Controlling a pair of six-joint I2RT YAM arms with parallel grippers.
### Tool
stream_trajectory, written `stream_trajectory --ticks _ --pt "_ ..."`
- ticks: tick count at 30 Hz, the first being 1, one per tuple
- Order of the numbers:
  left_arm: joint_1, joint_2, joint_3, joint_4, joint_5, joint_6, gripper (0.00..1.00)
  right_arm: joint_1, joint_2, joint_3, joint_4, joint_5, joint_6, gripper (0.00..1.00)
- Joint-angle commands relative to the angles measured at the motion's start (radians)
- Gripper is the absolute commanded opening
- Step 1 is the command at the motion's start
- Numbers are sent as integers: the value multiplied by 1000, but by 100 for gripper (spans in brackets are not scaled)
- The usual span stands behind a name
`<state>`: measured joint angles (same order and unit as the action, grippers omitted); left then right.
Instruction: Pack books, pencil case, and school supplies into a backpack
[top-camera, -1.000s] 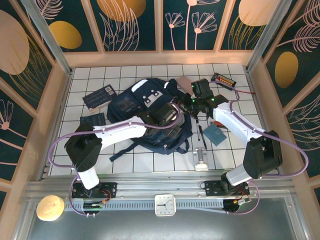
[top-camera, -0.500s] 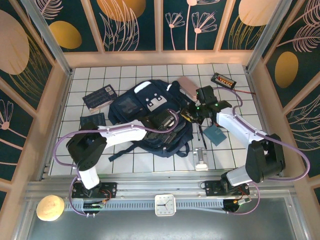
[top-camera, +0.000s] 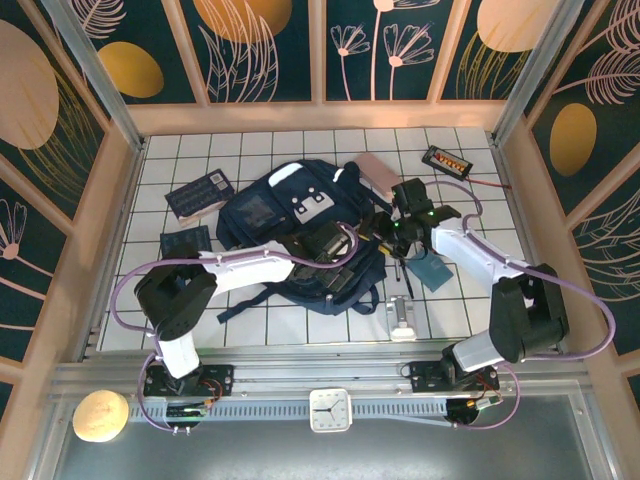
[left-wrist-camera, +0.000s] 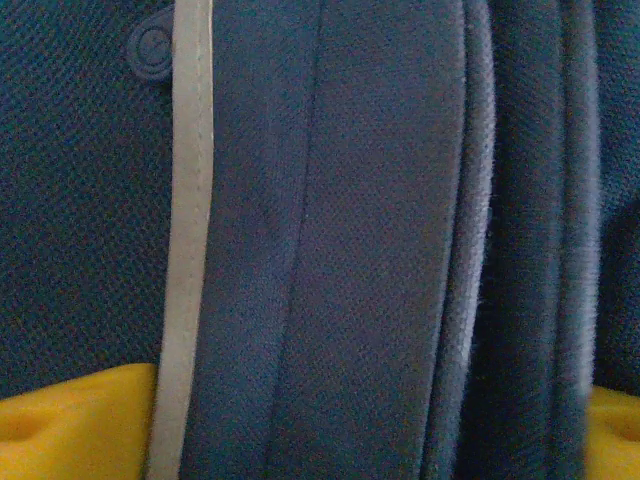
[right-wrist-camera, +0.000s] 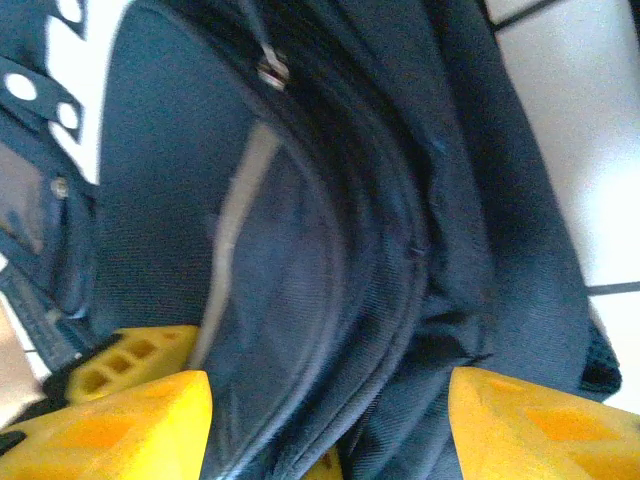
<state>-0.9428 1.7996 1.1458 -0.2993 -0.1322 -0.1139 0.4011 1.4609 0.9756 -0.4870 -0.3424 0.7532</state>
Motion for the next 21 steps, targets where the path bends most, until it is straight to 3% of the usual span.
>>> stream_trajectory --ticks 1,6,13,21 --pt "2 -46 -5 -9 52 14 99 -22 26 -39 -3 0 -24 64" --pt "0 -79 41 -1 94 29 99 -61 19 -32 -5 17 -32 64" --pt "-24 70 192 -12 145 27 99 -155 -59 -81 -17 37 -19 64" --pt "-32 265 381 -114 46 19 97 -191 -106 -113 -5 20 -14 64"
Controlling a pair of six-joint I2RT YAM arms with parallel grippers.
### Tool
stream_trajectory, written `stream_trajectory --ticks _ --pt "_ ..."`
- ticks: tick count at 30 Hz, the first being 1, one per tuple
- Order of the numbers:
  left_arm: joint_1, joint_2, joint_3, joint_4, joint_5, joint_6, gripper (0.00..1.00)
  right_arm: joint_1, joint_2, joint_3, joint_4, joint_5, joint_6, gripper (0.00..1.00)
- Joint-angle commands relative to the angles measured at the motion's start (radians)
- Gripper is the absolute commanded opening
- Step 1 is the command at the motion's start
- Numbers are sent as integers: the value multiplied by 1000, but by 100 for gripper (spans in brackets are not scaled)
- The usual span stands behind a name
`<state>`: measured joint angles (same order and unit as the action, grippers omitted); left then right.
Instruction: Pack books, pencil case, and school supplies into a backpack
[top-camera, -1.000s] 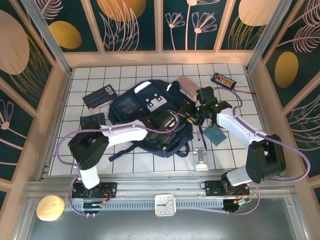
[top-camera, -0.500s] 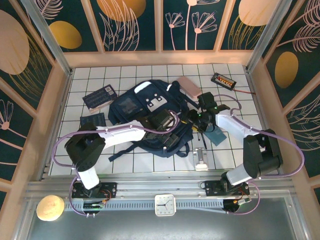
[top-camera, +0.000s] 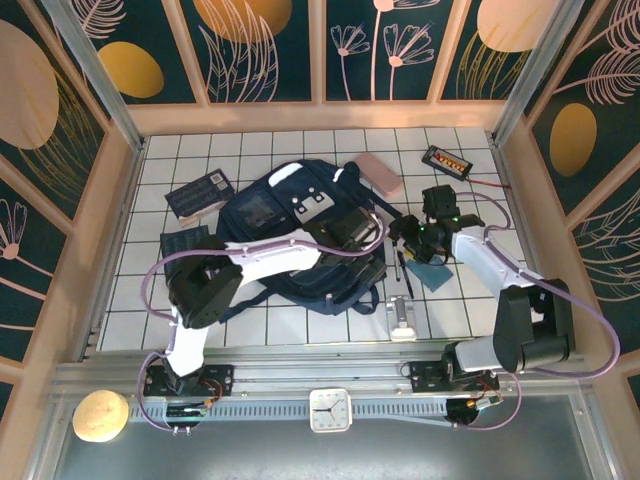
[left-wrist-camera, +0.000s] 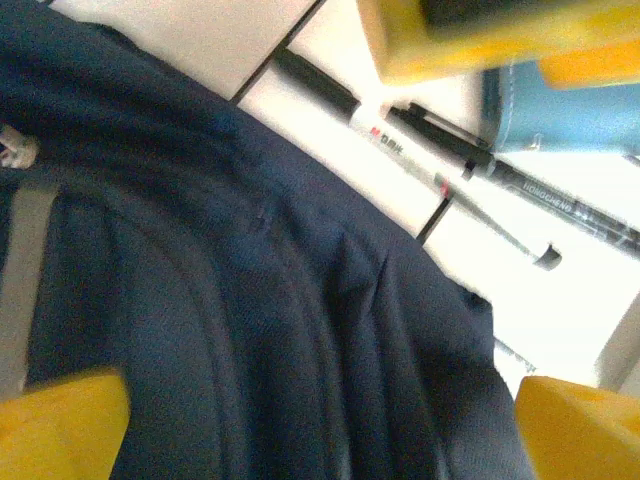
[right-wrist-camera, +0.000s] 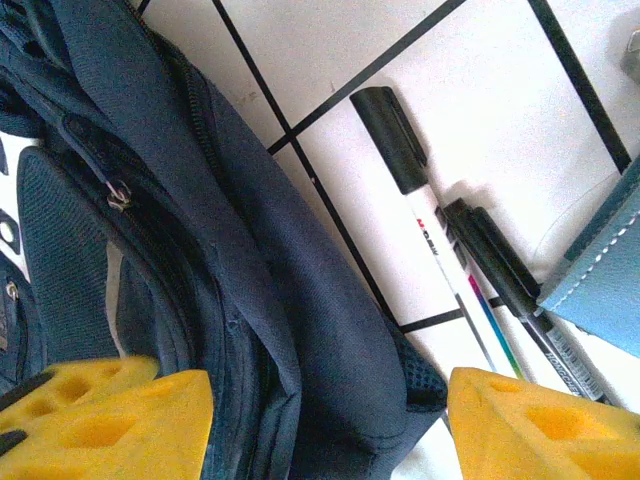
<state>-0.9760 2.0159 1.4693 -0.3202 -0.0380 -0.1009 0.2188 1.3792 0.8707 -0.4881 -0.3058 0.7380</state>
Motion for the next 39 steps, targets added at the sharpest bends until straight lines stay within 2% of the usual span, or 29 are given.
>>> stream_trajectory --ticks 1,4,7,10,13,14,18,22,26,29,32,35,39 --pt "0 66 74 -108 -63 9 94 -12 -26 -9 -6 -18 -2 64" --pt "0 110 113 -140 -90 11 84 -31 -29 -12 -5 -25 -12 64" --pt "1 128 126 -156 -82 13 58 -45 -28 -12 -7 -30 -19 64" --pt "0 123 118 -173 -65 14 38 -52 -22 -11 -3 -36 -26 64" --pt "0 98 91 -188 -50 21 7 -55 -16 -12 9 -43 -26 64" --pt "0 82 81 -194 -46 23 0 -55 -13 -10 14 -46 -25 64" --pt "0 -20 42 -206 -38 56 0 -55 -9 -7 48 -68 -28 64" --pt "9 -193 -11 -184 -24 116 0 -53 -27 1 136 -138 -69 63" --pt "69 -389 -91 -135 29 125 0 -49 -71 5 254 -179 -146 62" --pt "107 -470 -123 -137 51 132 0 -44 -119 -18 354 -179 -192 61" --pt "112 -462 -123 -174 83 156 0 -46 -125 -28 366 -188 -192 61" --pt "111 -372 -110 -185 160 119 0 -22 -65 -9 309 -244 -181 63" --pt "108 -256 -101 -134 221 43 0 97 -7 23 242 -212 -186 66"
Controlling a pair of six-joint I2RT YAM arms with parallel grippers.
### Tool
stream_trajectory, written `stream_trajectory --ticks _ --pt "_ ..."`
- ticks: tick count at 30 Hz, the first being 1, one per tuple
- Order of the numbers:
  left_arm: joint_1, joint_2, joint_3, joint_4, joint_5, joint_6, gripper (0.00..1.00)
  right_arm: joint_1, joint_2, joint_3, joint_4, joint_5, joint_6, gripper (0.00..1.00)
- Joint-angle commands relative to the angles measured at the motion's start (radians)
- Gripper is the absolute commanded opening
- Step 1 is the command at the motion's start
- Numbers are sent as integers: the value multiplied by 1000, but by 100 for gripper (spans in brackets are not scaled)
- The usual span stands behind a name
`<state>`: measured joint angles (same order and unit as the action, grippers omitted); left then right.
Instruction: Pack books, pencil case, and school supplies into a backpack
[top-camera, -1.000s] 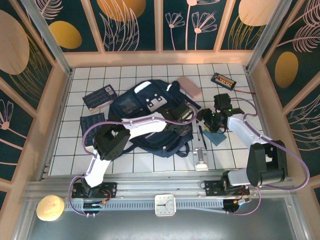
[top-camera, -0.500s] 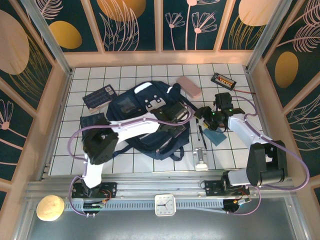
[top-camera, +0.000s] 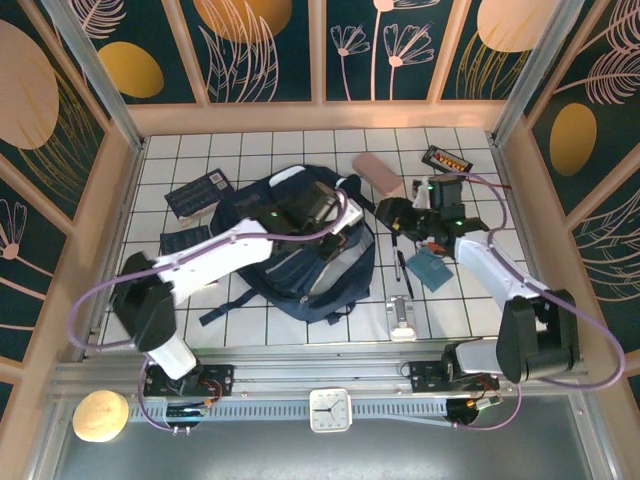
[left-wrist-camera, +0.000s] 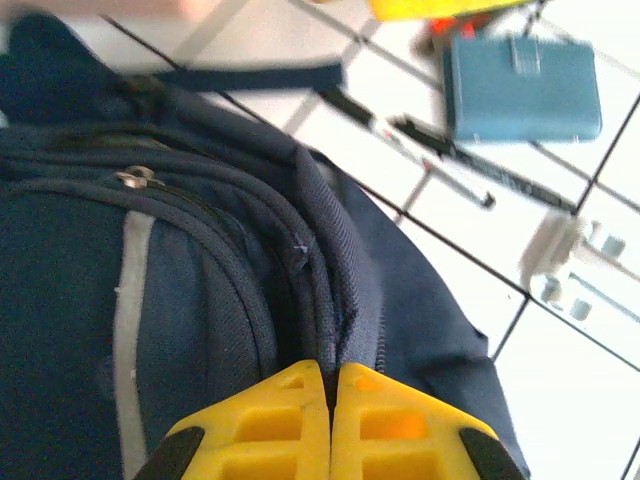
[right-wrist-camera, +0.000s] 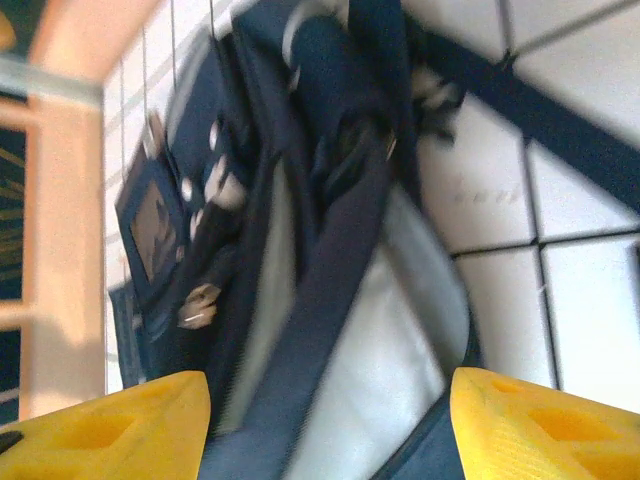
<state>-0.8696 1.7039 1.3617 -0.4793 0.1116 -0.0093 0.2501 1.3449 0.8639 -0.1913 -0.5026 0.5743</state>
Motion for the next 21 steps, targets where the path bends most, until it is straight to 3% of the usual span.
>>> stream_trajectory --ticks 1,5,11,18,21 --pt "1 55 -2 46 83 -61 0 87 40 28 -56 -14 -4 66" --pt "0 16 -32 71 79 -66 0 102 114 11 -92 -17 92 66" --pt "-5 16 -90 73 101 -62 0 139 192 -25 59 -99 268 66" --pt "-13 -14 -146 123 99 -81 2 157 226 5 -194 91 222 70" --pt "-22 4 -160 132 111 -81 10 163 249 1 -154 89 216 70"
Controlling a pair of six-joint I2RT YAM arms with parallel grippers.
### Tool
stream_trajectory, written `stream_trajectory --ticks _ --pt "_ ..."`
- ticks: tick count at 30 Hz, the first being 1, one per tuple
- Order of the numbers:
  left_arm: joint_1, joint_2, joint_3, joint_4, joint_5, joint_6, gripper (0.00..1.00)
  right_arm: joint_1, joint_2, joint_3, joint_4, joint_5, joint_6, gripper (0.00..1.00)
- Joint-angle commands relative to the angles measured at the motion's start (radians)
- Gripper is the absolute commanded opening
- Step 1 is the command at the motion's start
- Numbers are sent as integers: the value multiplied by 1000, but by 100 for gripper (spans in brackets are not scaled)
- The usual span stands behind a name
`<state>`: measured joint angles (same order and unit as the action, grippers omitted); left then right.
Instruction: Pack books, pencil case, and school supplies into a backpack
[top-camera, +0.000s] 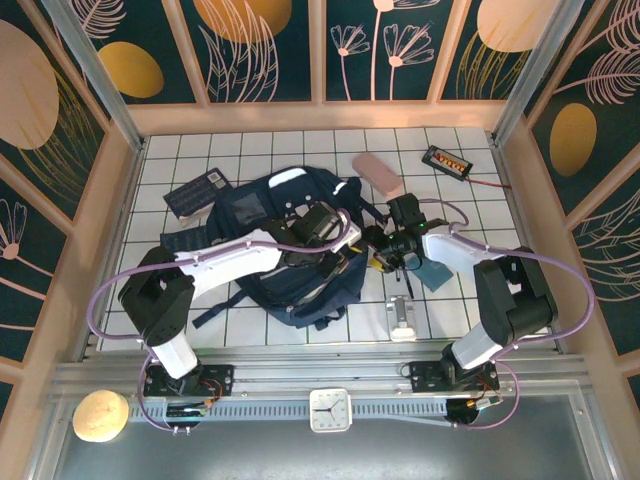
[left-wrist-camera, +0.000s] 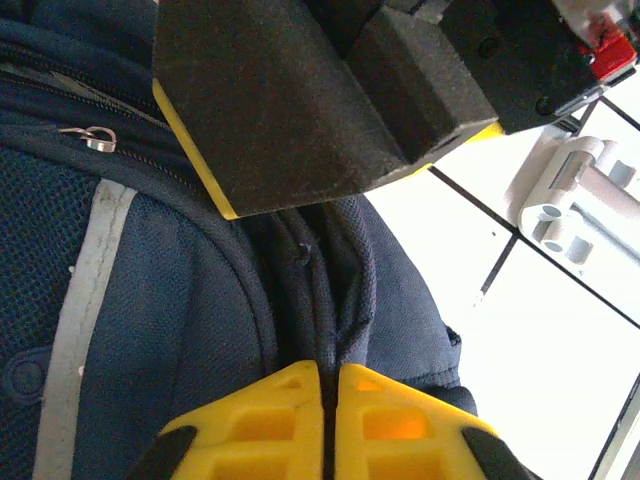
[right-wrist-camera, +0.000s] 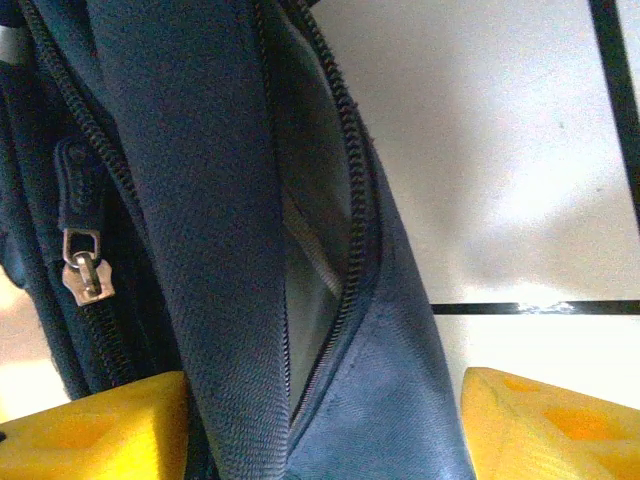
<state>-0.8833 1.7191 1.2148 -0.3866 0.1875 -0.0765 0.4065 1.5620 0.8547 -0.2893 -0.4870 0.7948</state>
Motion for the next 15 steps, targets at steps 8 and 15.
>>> stream_trajectory --ticks 8,15 --pt "-12 -38 -48 61 39 -19 13 90 171 -17 218 77 78 65" --pt "-11 -84 -58 38 -3 -32 20 97 119 26 260 161 138 0"
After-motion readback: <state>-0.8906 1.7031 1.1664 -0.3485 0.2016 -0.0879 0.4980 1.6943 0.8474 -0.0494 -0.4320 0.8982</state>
